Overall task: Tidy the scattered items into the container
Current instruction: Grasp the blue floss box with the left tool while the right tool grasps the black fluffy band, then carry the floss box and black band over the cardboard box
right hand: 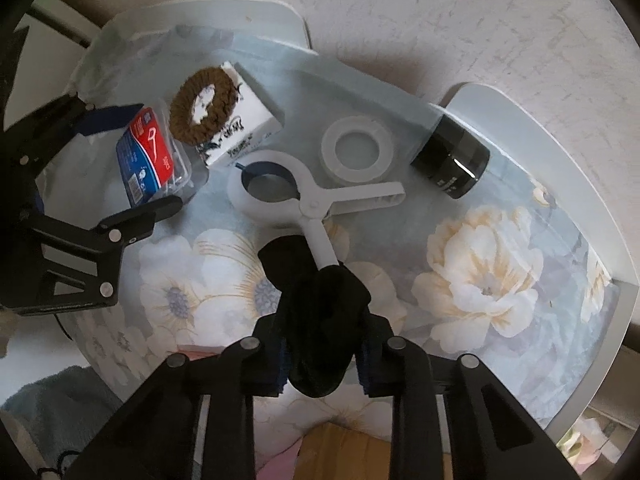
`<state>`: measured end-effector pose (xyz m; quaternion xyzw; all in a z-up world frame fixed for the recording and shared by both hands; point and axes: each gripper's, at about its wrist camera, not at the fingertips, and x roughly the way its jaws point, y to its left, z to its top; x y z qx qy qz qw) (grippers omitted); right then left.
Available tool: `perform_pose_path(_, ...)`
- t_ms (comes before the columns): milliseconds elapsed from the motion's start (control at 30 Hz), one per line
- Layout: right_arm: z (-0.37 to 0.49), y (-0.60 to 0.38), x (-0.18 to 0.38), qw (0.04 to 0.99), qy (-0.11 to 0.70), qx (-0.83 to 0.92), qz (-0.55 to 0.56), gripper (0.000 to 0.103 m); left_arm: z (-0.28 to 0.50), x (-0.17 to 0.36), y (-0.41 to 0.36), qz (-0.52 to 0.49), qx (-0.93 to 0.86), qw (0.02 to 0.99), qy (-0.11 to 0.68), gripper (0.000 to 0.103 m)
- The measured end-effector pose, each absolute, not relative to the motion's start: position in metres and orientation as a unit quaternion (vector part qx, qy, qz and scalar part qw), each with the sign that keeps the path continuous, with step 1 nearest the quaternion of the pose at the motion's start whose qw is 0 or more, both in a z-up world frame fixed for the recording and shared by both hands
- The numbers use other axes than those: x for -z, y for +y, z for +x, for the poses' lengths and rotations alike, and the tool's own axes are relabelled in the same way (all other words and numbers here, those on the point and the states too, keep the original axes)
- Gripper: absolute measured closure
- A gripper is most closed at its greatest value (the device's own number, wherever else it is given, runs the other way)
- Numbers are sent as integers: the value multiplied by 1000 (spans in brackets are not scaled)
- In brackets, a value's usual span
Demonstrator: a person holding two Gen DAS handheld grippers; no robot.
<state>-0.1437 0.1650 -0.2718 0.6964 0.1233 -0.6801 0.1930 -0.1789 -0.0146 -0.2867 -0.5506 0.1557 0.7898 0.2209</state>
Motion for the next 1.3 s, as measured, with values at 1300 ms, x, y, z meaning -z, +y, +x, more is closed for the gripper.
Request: perform_pose_path(1300,-90,175,121,154,41,789,594,84,-121,134,-5,-466,-847,211,145,25)
